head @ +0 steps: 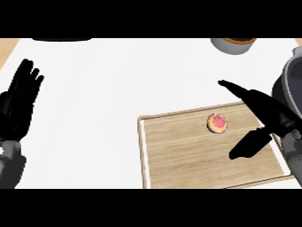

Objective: Pick the cupcake from the tray and place it in the pot

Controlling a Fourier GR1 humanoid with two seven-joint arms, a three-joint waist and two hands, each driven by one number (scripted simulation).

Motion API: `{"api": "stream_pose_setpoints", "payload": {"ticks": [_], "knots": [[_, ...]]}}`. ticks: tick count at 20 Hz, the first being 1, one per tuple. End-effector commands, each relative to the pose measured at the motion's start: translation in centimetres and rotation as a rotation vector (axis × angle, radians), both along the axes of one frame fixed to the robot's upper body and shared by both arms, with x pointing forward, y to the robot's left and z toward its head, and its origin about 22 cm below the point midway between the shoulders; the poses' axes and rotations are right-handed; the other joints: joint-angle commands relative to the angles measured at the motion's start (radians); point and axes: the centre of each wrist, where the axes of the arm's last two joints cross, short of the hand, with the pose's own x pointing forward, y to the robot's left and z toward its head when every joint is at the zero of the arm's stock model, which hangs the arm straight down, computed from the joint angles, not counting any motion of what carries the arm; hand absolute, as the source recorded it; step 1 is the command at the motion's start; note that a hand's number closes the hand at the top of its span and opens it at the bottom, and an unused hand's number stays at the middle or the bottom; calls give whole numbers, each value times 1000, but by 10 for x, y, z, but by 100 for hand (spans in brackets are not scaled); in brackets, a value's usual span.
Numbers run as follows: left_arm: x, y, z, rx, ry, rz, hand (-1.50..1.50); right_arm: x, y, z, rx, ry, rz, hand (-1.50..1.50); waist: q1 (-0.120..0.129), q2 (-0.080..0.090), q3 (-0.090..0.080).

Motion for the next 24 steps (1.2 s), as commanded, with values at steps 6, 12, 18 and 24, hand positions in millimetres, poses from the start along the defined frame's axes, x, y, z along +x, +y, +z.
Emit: {"api": "stream_pose_setpoints", "payload": {"ticks": [6, 12, 18, 24], "knots": [[4, -16, 8, -9, 6, -1, 0, 19, 7, -24, -107, 68, -51, -150, 0, 1, 1], [5, 1, 1, 8, -10, 0, 0, 23, 18, -31, -109, 57, -55, -150, -1, 1, 0], [15, -16, 0, -3, 1, 8, 0, 5, -4, -52, -127, 43, -48, -150, -7, 1, 0], [-2, -2, 8, -17, 12, 1, 0, 12, 18, -77, -155, 92, -93, -150, -3, 0, 0]]}}
